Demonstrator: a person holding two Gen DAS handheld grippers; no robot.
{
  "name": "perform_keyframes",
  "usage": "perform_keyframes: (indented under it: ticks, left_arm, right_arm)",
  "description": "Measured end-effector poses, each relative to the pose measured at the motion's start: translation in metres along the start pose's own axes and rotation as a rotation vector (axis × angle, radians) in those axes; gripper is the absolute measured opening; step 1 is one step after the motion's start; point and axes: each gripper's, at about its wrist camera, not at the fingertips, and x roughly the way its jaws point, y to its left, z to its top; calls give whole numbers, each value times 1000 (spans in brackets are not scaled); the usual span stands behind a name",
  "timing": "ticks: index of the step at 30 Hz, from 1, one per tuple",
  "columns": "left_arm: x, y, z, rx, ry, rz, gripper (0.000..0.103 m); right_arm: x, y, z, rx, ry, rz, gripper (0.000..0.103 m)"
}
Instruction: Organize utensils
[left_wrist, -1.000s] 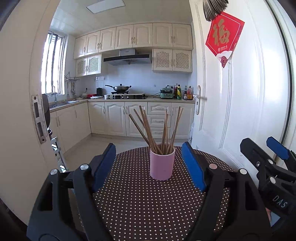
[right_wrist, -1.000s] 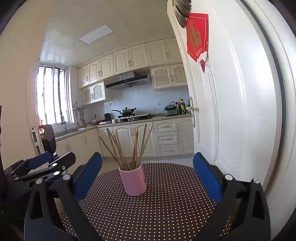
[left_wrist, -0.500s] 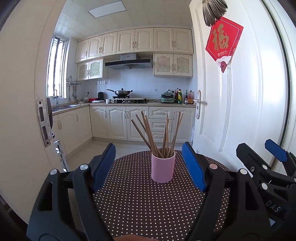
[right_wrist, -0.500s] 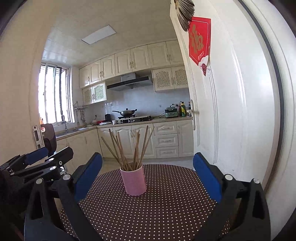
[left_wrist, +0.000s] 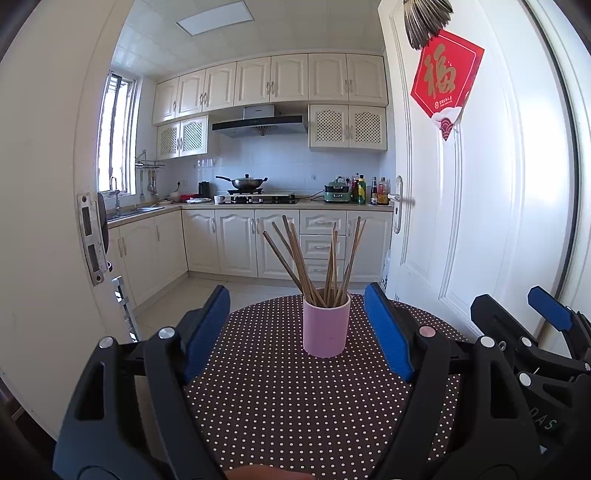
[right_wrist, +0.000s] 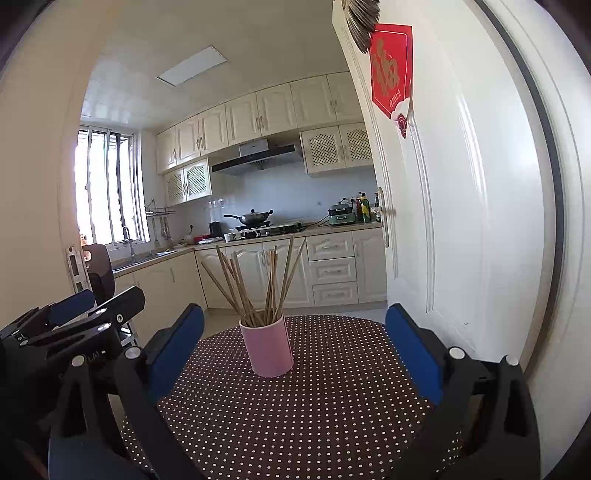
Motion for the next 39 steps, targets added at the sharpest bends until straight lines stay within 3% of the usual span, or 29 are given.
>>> perform_keyframes:
  ticks: [39]
  left_arm:
    - [-3, 5, -4, -1, 6, 37, 81]
  right_arm:
    - [4, 4, 3, 2, 29, 13, 95]
